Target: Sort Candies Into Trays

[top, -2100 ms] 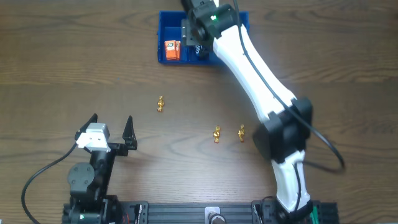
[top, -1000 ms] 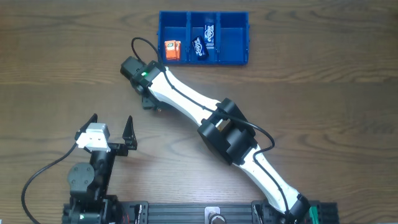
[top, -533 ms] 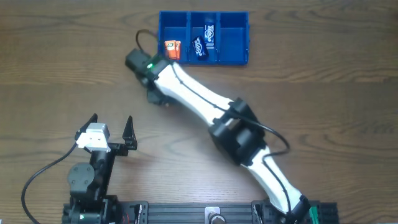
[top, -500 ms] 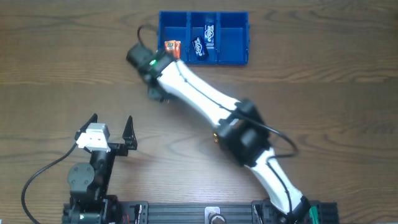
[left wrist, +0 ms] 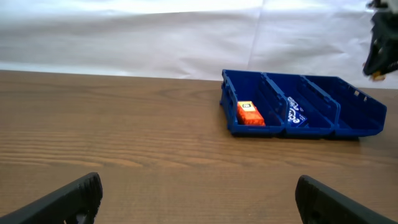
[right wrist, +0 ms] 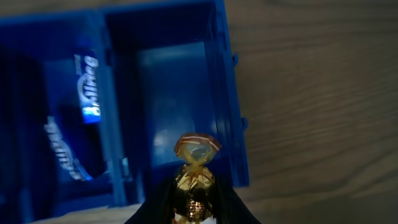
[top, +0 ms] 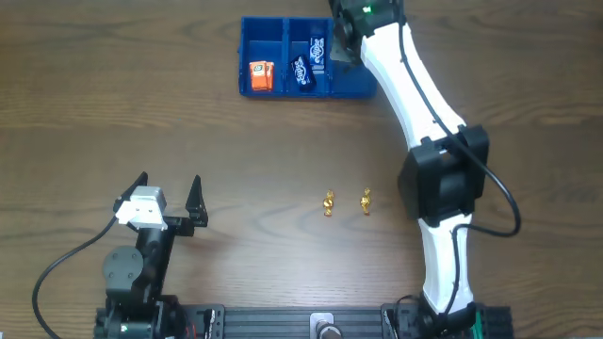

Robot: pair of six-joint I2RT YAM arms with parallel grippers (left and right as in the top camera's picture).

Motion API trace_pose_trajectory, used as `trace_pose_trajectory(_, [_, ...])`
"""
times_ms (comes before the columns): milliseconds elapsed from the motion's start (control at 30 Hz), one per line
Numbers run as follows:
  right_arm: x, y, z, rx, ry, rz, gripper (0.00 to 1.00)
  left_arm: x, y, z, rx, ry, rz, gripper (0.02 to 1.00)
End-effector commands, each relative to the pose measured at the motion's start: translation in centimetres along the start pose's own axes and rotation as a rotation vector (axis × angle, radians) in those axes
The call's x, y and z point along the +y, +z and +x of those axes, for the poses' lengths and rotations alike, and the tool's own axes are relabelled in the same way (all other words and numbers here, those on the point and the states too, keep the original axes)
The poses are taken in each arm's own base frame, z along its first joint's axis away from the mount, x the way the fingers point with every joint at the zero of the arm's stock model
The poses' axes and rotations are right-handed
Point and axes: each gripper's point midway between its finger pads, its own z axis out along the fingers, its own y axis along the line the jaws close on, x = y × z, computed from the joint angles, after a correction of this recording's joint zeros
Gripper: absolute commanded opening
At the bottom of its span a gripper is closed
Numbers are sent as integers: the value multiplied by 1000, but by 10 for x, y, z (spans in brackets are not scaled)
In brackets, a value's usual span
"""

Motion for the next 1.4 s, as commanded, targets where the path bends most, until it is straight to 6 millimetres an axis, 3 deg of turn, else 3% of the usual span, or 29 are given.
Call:
trace_pose_trajectory(33, [4,16,-3,7,-30,-36,400,0,1,16,47,-1,9,998])
trace_pose_trajectory(133, [8,16,-6,-3,-24,-62,592,0,1,16,47,-1,9,998])
trace_pose_trajectory(233, [13,-1,-7,-22,-27,-90,621,0,1,16,47,-1,9,998])
trace_pose_trajectory(367, [26,-43,7,-123,-45,-164,671,0,1,16,47,-1,9,996])
trace_pose_trajectory(400, [24,-60,23,-147,-37,-191,689,0,1,16,47,-1,9,998])
trace_pose_trajectory(467, [15,-88,83,-100,-14,-234,711,0,1,16,47,-1,9,998])
trace_pose_trajectory(500, [13,-92,103,-69,-14,-239,713,0,1,16,47,-1,9,998])
trace_pose_trajectory(533, [12,-96,137,-10,-14,-231,720,0,1,16,47,-1,9,998])
trace_pose_trajectory(600, [16,-93,195,119,-41,-205,750,0,1,16,47,-1,9,998])
trace_pose_trajectory(667, [19,-85,232,213,-64,-197,755,0,1,16,47,-1,9,998])
trace_pose_trajectory(767, [7,-66,275,311,-61,-142,748,0,1,16,47,-1,9,998])
trace_pose_trajectory(900, [0,-45,299,354,-56,-121,741,0,1,16,47,-1,9,998])
trace_pose_trajectory(1100, [8,-18,312,395,-65,-101,720,0,1,16,47,-1,9,998])
trace_pose_trajectory(1400, [19,-9,320,393,-98,-110,557,0,1,16,47,-1,9,998])
